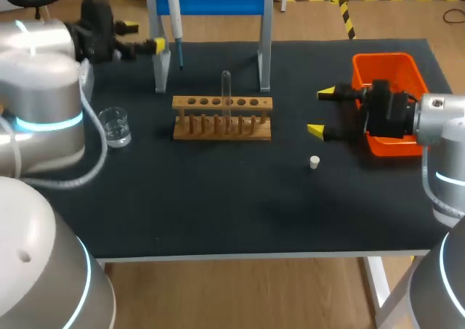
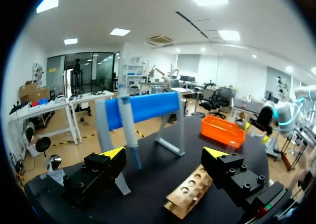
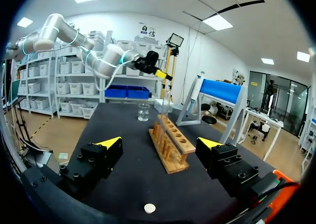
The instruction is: Invert the test tube, pick up the pipette, mount the tip to pipette, aspirate from beaker and dispense into the tube, eject the tip, return the pipette, and cap with the stopper.
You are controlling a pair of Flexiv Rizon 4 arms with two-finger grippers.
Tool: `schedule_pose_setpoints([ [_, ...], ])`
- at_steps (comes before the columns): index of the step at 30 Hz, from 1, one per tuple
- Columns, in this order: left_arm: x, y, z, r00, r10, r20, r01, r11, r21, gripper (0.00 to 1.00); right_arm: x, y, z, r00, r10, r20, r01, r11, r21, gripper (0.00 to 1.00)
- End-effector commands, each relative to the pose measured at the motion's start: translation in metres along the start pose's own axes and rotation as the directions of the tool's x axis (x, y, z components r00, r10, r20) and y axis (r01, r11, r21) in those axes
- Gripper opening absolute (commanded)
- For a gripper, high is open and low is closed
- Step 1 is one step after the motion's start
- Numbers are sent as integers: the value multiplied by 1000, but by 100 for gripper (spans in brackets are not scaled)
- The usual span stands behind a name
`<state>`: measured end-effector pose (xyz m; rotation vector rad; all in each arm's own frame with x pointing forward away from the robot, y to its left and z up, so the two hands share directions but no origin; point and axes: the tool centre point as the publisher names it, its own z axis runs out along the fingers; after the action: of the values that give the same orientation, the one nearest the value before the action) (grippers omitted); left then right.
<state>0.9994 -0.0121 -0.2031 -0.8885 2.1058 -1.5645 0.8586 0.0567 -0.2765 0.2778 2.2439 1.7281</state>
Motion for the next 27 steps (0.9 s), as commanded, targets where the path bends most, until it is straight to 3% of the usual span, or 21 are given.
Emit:
schedule_pose_setpoints([
  [1, 53, 27, -31, 999, 50, -10, -48, 990, 134, 100, 1, 0, -1, 1000, 0, 2, 0, 1000, 0, 100],
  [5, 81, 42, -34, 993, 109, -54, -103, 988, 111, 100, 1, 0, -1, 1000, 0, 2, 0, 1000, 0, 100],
  [12, 107, 67, -35, 985, 145, -98, -136, 987, 88, 100, 1, 0, -1, 1000, 0, 2, 0, 1000, 0, 100],
  [19, 117, 79, -38, 980, 164, -113, -154, 984, 92, 100, 1, 0, -1, 1000, 0, 2, 0, 1000, 0, 100],
  [27, 118, 80, -40, 977, 173, -122, -161, 982, 97, 100, 1, 0, -1, 1000, 0, 2, 0, 1000, 0, 100],
])
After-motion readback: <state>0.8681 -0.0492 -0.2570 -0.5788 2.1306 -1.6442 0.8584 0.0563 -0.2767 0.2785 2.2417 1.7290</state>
